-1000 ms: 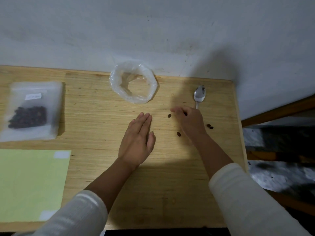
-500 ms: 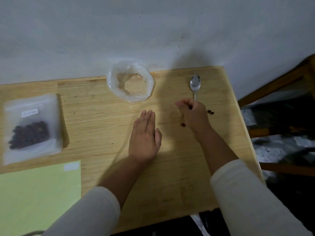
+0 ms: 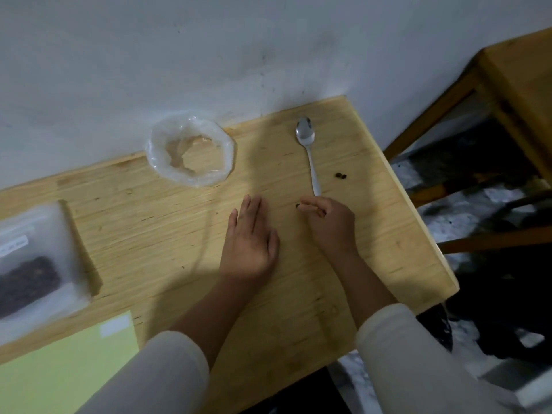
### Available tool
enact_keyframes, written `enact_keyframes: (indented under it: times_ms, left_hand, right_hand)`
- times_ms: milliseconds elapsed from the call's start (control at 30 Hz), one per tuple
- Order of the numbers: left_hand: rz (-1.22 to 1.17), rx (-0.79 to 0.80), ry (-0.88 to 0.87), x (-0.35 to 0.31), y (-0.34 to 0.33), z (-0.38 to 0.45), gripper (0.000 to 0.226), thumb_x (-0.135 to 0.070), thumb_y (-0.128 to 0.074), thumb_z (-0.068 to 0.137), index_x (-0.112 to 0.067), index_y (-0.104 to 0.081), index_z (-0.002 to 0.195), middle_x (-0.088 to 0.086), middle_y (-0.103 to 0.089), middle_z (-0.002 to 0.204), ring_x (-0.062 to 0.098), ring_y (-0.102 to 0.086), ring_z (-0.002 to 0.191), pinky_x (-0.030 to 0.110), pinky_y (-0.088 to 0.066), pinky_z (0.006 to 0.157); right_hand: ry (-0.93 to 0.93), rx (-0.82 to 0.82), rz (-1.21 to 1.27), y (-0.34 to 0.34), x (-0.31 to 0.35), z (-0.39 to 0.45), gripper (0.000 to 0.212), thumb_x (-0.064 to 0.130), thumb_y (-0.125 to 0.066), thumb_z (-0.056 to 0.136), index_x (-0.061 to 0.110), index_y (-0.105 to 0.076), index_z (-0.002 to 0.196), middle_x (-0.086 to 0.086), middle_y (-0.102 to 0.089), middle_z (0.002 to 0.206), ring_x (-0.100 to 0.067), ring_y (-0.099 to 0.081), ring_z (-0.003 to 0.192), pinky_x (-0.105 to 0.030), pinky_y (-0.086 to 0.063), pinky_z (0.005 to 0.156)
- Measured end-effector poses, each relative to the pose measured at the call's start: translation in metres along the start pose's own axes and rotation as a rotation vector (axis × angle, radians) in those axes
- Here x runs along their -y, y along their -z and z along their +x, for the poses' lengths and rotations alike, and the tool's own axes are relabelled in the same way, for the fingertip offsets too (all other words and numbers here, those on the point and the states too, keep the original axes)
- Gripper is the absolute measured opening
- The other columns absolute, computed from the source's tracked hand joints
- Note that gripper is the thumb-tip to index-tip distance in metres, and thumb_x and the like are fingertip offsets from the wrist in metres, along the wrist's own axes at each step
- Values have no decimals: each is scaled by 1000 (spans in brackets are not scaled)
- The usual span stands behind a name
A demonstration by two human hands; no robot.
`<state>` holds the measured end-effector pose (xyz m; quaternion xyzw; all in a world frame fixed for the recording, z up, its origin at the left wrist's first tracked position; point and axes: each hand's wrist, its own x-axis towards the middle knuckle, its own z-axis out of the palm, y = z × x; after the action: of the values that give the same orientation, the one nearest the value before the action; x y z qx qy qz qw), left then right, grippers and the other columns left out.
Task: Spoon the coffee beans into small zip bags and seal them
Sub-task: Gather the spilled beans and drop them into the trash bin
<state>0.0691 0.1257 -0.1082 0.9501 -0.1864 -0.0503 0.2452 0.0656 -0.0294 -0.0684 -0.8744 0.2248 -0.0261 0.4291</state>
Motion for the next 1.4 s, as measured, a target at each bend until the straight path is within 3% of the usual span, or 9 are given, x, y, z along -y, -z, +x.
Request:
enact_keyframes:
  times_ms: [133, 433, 633, 733, 933, 1000, 1167, 1267, 1400]
  left_hand:
    - [-3, -2, -1, 0, 0, 0, 64, -42, -23, 93, -8, -23, 147, 8, -24, 154, 19, -8, 145, 33, 2, 117]
    - [19, 5, 6, 1, -1, 0, 64, -40, -26, 93, -8, -20, 148, 6, -22, 155, 16, -5, 145, 31, 4, 117]
    - [35, -15, 28, -10, -1, 1, 63, -35, -23, 92, -6, -22, 147, 8, -22, 155, 17, -5, 145, 34, 2, 117]
    - [10, -27, 23, -23, -7, 9, 60, -31, -27, 93, -5, -24, 147, 9, -24, 154, 18, -7, 145, 34, 0, 117]
    - [69, -72, 79, -50, -24, 26, 57, -28, -29, 93, -1, -31, 143, 15, -31, 151, 27, -18, 143, 41, -7, 116]
    - [85, -82, 109, -56, -27, 32, 57, -28, -29, 93, -2, -29, 144, 14, -28, 152, 26, -16, 144, 41, -6, 116]
    - [89, -81, 185, -71, -30, 41, 58, -30, -25, 95, -7, -18, 148, 9, -17, 156, 19, -3, 146, 36, 2, 117]
    - [94, -82, 201, -72, -30, 42, 58, -32, -24, 96, -8, -16, 148, 7, -16, 157, 16, -1, 146, 36, 3, 118]
    - [102, -85, 210, -71, -33, 43, 58, -31, -28, 96, -9, -18, 149, 6, -18, 156, 15, -1, 145, 35, 3, 118]
  right_hand:
    - [125, -77, -215, -10, -5, 3, 22, 19, -67, 83, 9, -72, 102, -12, -69, 96, -20, -63, 88, -7, -31, 74]
    - [213, -89, -306, -20, -5, -12, 17, 14, -54, 91, 1, -65, 94, -14, -63, 86, -24, -60, 75, -28, -44, 66]
    - [-452, 72, 661, 22, 4, -14, 11, 23, -55, 92, 21, -62, 84, 5, -49, 61, -4, -42, 53, -16, -39, 47]
    - [-488, 285, 1255, 46, -6, -12, 11, 20, -51, 89, 13, -57, 84, 7, -35, 56, -3, -31, 49, -14, -30, 42]
    - [-526, 399, 1482, 74, -24, 7, 23, 18, -41, 86, 8, -57, 73, -4, -52, 71, -11, -48, 55, -18, -38, 41]
    - [-569, 326, 1340, 81, -29, 20, 29, 22, -41, 94, 9, -60, 76, -2, -53, 68, -8, -46, 52, -17, -35, 40]
    - [-232, 151, 219, 85, -42, 58, 23, 28, -55, 92, 18, -69, 107, 14, -62, 77, 4, -51, 67, -7, -38, 59]
    - [-8, 110, 11, 82, -45, 73, 24, 23, -61, 88, 15, -69, 110, -1, -69, 106, -8, -60, 95, -14, -41, 84]
    - [193, 113, -199, 76, -51, 85, 23, 19, -62, 87, 12, -70, 108, -8, -69, 102, -19, -61, 96, -14, -35, 82]
